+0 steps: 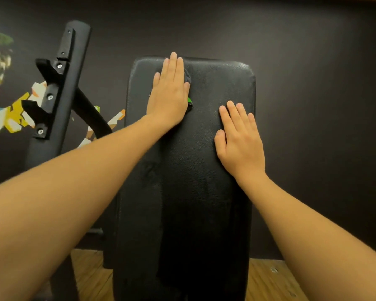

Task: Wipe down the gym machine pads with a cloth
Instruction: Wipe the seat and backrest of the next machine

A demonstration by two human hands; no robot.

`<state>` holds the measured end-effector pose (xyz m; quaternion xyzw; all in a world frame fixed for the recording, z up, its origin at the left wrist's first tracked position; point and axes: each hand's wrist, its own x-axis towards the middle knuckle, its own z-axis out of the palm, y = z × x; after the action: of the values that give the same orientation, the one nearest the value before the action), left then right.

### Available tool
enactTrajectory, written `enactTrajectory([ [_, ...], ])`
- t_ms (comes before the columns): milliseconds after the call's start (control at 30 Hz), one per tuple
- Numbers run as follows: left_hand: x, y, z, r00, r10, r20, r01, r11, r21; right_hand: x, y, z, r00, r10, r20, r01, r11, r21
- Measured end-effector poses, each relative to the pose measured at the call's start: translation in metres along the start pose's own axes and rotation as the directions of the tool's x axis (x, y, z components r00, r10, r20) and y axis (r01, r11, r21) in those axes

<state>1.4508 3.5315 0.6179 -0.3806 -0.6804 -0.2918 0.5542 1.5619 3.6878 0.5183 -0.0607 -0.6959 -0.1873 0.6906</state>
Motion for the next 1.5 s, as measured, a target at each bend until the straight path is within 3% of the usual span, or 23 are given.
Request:
enactTrajectory([
  [200, 0.031, -0.001, -0.011, 0.999, 0.016, 0.034, -0.017, 1.000, 0.026, 0.000, 0.001, 0.000, 1.000, 0.005, -0.008, -0.005, 1.000, 0.011],
  [467, -0.014, 0.006, 0.002, 1.000, -0.025, -0.007, 0.025, 1.000, -0.008, 0.000, 0.001, -0.001, 1.000, 0.003, -0.001, -0.003, 1.000, 0.010],
  [900, 0.060, -0.002, -0.015, 0.998, -0.039, 0.046, 0.037, 0.997, 0.061, 0.000, 0.002, 0.000, 1.000, 0.000, -0.003, 0.000, 1.000, 0.003],
  [1100, 0.036, 0.007, -0.009, 0.996, -0.088, -0.020, 0.089, 0.996, 0.014, 0.000, 0.002, 0.001, 1.000, -0.007, -0.019, 0.007, 1.000, 0.008],
  [1300, -0.013, 0.005, 0.006, 0.998, -0.052, -0.034, 0.053, 0.998, 0.028, -0.001, 0.003, 0.000, 1.000, -0.005, 0.008, 0.005, 1.000, 0.000],
  [1500, 0.026, -0.003, -0.008, 1.000, -0.025, -0.001, 0.025, 0.998, 0.049, -0.001, 0.003, 0.000, 1.000, -0.003, 0.006, 0.003, 1.000, 0.005],
])
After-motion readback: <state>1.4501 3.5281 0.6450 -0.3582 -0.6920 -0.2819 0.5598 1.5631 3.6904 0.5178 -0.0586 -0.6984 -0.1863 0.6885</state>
